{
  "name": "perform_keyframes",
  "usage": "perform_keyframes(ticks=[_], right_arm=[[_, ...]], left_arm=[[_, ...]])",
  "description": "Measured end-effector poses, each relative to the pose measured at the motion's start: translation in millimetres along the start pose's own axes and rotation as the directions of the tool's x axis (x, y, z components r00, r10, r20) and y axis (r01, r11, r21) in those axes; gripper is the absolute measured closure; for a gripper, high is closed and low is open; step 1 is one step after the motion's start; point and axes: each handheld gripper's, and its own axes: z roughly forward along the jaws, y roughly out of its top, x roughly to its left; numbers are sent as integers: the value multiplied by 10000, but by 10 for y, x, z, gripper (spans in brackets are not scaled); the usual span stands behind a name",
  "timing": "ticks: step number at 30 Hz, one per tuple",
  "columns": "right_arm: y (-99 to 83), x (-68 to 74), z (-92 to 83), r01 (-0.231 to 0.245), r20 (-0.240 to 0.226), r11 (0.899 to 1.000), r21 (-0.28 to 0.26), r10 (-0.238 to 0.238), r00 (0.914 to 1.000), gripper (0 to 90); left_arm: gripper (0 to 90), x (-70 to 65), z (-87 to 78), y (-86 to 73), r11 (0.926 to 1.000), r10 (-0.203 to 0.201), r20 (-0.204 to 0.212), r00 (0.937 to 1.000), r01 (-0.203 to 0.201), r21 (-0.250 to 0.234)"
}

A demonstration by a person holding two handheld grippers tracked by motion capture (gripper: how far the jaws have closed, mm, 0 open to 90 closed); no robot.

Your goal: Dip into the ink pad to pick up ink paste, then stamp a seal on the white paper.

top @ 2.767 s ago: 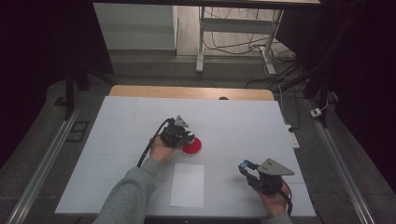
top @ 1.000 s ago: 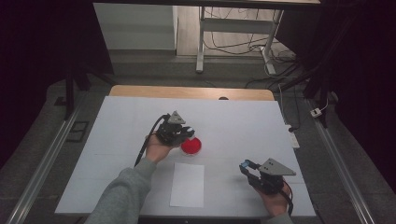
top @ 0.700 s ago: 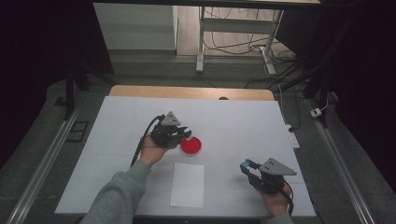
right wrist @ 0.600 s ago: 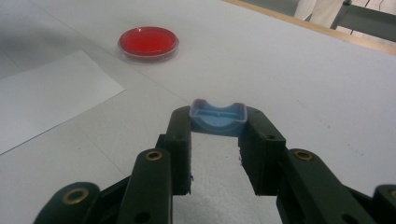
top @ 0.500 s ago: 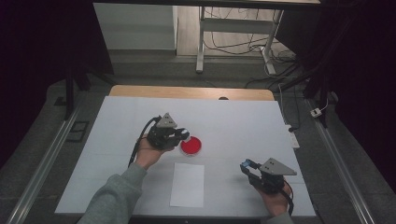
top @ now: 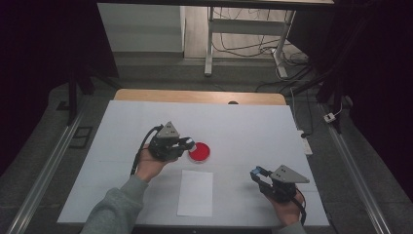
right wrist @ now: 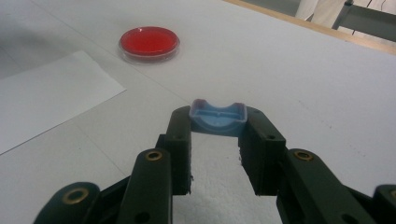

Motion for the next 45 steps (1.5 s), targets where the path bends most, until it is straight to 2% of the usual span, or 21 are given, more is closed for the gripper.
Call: perform_keyframes(ticks=[14,20,25,45], right_arm=[[-2,0,3,3,-9,10000,33,-3,10000,650],[-3,-1,6,-9,-41,10000,35,9,10000,650],[-3,-2,11,14,-49,10000,44,-14,10000,650],[1,4,7,32,-43,10000,26,-31,10000,650]], left_arm=[[760,-31,-109,-134,9995,-247,310,9992,253,-195],[760,-46,-141,-157,9996,-208,336,9992,215,-205],[760,-108,-175,-198,9995,-132,576,9983,147,-266],[760,-220,-255,-412,9996,-257,1093,9937,267,-80]])
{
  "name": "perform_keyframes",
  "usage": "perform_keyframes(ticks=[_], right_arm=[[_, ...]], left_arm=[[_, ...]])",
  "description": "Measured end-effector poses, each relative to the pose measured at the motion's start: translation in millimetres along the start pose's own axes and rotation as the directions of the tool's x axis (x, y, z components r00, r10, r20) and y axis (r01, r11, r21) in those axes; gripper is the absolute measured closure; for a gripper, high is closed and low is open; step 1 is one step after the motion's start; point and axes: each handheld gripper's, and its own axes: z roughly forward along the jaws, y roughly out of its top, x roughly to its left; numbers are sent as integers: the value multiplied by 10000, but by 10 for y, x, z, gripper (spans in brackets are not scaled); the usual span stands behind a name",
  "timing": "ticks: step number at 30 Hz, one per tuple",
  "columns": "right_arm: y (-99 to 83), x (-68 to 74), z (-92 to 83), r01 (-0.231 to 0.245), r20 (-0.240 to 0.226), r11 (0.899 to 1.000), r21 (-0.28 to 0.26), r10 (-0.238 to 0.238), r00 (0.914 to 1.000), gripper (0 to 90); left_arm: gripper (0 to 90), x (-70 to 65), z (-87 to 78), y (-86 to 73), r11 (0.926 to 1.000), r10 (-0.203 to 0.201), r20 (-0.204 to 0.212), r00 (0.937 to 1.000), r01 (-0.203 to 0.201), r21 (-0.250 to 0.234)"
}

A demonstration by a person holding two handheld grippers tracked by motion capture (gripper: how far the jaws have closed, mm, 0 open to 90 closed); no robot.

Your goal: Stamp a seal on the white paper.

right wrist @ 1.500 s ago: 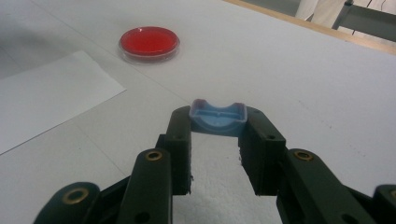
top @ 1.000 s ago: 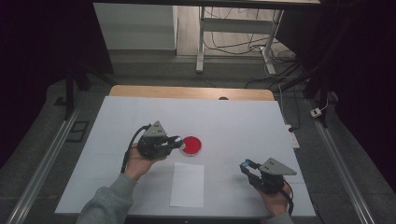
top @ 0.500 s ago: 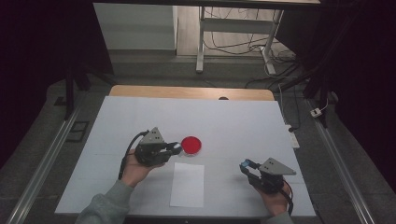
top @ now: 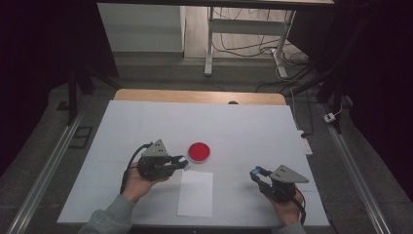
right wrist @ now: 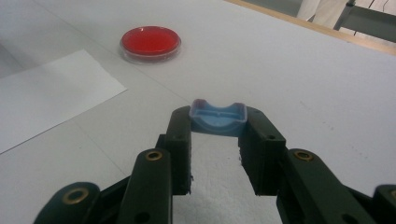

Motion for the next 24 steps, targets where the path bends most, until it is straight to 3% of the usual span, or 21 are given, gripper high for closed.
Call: perform_keyframes(ticks=[7,24], right_arm=[[-5,1,11,26,-6,10000,44,-26,10000,650],[-5,-1,8,28,2,10000,41,-28,10000,650]], left_arm=[[759,-13,70,-59,9996,-99,197,9998,94,260],[759,-155,252,-118,9978,53,749,9972,-102,650]])
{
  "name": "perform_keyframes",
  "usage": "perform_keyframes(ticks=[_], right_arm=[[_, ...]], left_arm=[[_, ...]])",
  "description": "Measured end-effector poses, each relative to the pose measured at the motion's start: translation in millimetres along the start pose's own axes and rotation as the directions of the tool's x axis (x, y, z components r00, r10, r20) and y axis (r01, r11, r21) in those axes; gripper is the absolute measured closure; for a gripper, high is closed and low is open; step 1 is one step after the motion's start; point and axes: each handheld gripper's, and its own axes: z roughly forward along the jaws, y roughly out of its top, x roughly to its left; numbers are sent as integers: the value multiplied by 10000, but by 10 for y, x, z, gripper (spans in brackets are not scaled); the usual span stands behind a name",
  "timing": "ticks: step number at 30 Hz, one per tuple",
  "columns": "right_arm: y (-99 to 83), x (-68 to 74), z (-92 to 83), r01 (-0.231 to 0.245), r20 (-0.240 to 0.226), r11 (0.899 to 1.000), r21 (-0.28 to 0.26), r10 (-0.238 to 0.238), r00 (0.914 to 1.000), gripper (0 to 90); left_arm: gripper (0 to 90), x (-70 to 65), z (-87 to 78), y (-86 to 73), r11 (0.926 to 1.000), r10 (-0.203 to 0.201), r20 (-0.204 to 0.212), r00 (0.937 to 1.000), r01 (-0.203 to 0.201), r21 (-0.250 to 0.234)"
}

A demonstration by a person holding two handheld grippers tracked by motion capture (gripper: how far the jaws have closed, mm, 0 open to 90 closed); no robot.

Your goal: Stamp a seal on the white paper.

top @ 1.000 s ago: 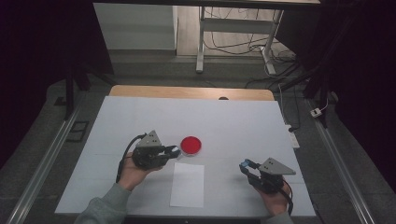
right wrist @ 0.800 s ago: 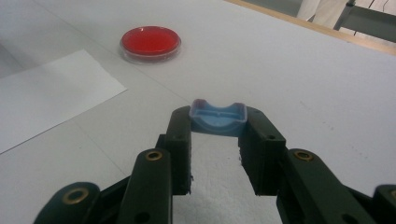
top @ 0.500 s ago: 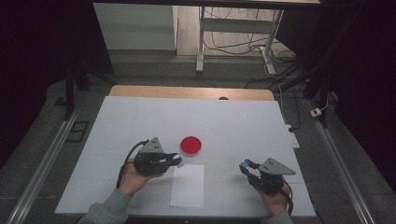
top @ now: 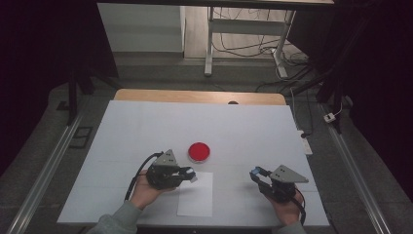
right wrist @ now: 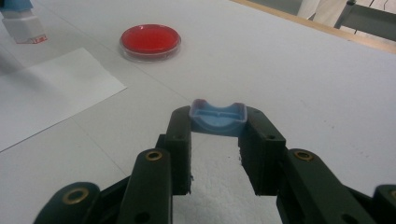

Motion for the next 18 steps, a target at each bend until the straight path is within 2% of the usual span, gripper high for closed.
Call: perform_keyframes(ticks=[8,18], right_arm=[[3,5,0,9,-25,10000,6,-9,10000,650],[4,6,0,18,-40,10000,6,-18,10000,650]], left_arm=[[759,-54,7,-1,9999,65,105,9999,-64,-85],[758,-113,104,-16,9996,225,221,9995,-229,158]])
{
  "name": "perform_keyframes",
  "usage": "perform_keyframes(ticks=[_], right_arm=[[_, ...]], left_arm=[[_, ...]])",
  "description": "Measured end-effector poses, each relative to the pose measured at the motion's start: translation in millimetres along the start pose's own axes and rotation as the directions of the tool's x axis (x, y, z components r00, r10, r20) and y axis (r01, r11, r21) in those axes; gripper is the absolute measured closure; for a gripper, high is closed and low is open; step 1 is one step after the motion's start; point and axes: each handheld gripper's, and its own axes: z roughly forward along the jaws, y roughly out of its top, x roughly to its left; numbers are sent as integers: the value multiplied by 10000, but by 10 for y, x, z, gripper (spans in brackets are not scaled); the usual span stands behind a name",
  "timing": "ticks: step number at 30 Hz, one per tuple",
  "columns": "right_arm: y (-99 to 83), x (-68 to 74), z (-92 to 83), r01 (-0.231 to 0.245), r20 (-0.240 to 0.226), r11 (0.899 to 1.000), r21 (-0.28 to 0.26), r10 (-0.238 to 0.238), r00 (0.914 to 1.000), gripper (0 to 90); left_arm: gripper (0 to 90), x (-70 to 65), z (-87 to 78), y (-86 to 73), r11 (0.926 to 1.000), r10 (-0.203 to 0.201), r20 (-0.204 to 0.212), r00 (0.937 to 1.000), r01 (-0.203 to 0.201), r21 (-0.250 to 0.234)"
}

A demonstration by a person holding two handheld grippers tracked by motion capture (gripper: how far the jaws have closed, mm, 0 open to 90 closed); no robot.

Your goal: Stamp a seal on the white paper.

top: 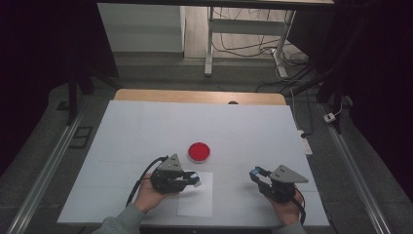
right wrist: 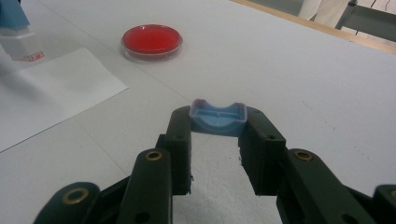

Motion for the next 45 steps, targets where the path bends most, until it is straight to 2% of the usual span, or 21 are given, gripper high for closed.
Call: perform_keyframes(ticks=[13,25,38,45], right_arm=[[0,-1,1,4,-5,10000,4,-4,10000,650],[0,2,5,14,-18,10000,28,-14,10000,650],[-2,2,2,24,-28,10000,37,-24,10000,650],[-2,0,1,36,-37,10000,32,-36,10000,650]], left_arm=[[759,-36,81,-20,9997,145,49,9999,-145,197],[759,-42,155,-49,9988,254,-140,9996,-248,413],[759,-47,209,-70,9950,593,-428,9973,-556,824],[759,-29,215,-85,9946,575,-628,9964,-518,899]])
